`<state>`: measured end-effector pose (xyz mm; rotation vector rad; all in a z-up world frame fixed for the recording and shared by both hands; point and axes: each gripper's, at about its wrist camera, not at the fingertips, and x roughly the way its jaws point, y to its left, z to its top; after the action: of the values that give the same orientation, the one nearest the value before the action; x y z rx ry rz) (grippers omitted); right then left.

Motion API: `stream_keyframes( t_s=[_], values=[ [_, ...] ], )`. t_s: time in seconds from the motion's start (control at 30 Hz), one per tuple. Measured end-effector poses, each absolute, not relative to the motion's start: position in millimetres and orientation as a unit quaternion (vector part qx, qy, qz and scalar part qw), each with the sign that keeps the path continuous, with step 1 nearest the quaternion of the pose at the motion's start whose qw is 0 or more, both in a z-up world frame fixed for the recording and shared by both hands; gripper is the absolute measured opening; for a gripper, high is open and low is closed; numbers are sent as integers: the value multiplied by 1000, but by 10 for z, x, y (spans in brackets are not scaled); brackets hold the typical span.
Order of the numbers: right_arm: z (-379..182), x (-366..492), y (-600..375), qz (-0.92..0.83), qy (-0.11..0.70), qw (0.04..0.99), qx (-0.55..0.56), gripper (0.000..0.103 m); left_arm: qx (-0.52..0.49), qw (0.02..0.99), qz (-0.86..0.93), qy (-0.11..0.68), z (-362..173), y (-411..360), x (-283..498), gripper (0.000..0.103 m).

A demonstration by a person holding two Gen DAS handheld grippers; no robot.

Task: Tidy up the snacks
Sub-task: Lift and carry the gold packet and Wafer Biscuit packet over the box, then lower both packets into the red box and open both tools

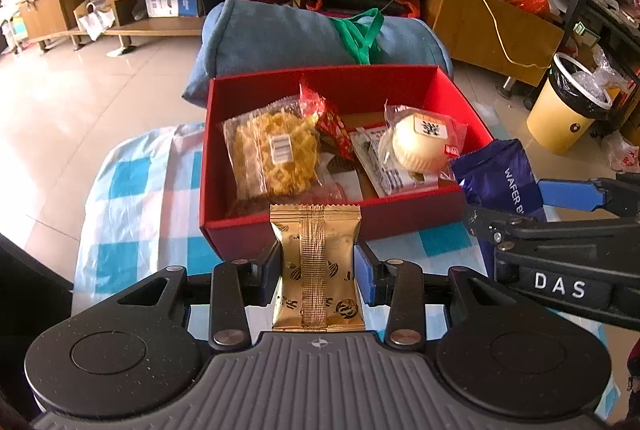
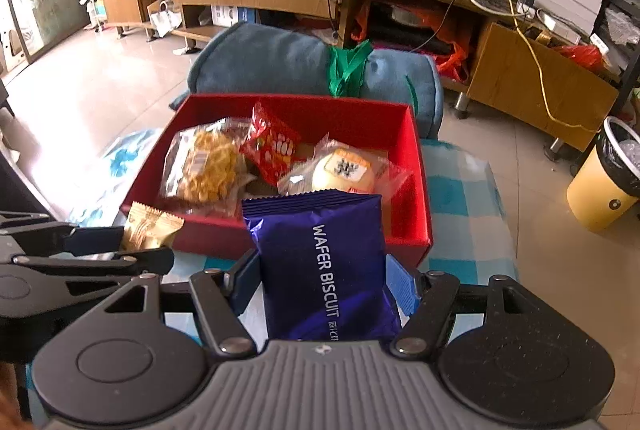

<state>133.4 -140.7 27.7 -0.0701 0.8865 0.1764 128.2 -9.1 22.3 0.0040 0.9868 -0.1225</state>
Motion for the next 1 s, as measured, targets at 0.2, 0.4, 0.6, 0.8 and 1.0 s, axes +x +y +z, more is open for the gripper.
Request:
stream_keyframes(
  t_s=[0.2,0.4,0.6,0.8,1.0],
  values=[
    [357,1487,-1390,81,416,905,-29,64,6,882,-54,468,254,-90,1419,47],
    [401,1665,-1380,78,406,910,-22,64,5,887,-48,460,312,-76,1599,47],
    [379,1852,-1395,69,404,912,-17,64,7,888,-44,458,306,-86,1775,47],
    [306,2075,-1382,67,408,910,-13,65,10,888,-42,459,268,-118,1937,46],
    [193,2287,-1373,64,416,907,-7,65,13,883,-36,467,174,-135,2073,46]
  ],
)
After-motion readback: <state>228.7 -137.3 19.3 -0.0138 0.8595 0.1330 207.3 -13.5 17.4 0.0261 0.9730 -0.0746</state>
